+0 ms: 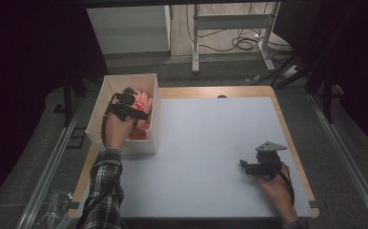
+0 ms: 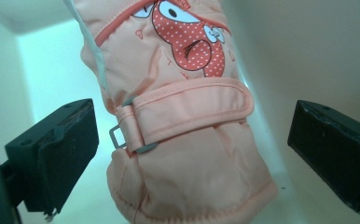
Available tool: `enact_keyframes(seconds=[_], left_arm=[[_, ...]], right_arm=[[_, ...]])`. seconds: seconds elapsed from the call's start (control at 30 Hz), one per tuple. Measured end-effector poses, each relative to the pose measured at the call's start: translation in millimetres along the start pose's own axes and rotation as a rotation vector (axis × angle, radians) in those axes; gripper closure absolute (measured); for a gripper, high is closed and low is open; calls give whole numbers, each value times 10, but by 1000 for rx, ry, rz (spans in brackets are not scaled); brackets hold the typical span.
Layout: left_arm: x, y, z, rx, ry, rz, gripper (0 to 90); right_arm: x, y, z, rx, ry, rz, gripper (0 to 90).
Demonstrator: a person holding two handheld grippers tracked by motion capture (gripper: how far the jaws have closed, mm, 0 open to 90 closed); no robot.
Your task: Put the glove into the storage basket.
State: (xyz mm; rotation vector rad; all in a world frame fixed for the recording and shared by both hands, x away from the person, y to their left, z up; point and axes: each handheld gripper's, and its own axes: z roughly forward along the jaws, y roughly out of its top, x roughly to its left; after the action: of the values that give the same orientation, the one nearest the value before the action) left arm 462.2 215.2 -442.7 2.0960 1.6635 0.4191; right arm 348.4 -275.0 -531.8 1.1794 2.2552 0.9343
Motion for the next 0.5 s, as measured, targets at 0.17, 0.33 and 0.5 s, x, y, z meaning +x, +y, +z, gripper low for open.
enact_keyframes(seconds=[0.17,0.33,0.5], left_arm=[[-10,-26,-127,-44,-5,16,22],[-48,-60,-279,-88,-22,41,22],[-78,-94,-373,-111,-44,61,23]], right_arm=[[2,1,-1,1,0,2,147],[1,1,0,1,0,2,147],[2,1,0,1,0,2,148]])
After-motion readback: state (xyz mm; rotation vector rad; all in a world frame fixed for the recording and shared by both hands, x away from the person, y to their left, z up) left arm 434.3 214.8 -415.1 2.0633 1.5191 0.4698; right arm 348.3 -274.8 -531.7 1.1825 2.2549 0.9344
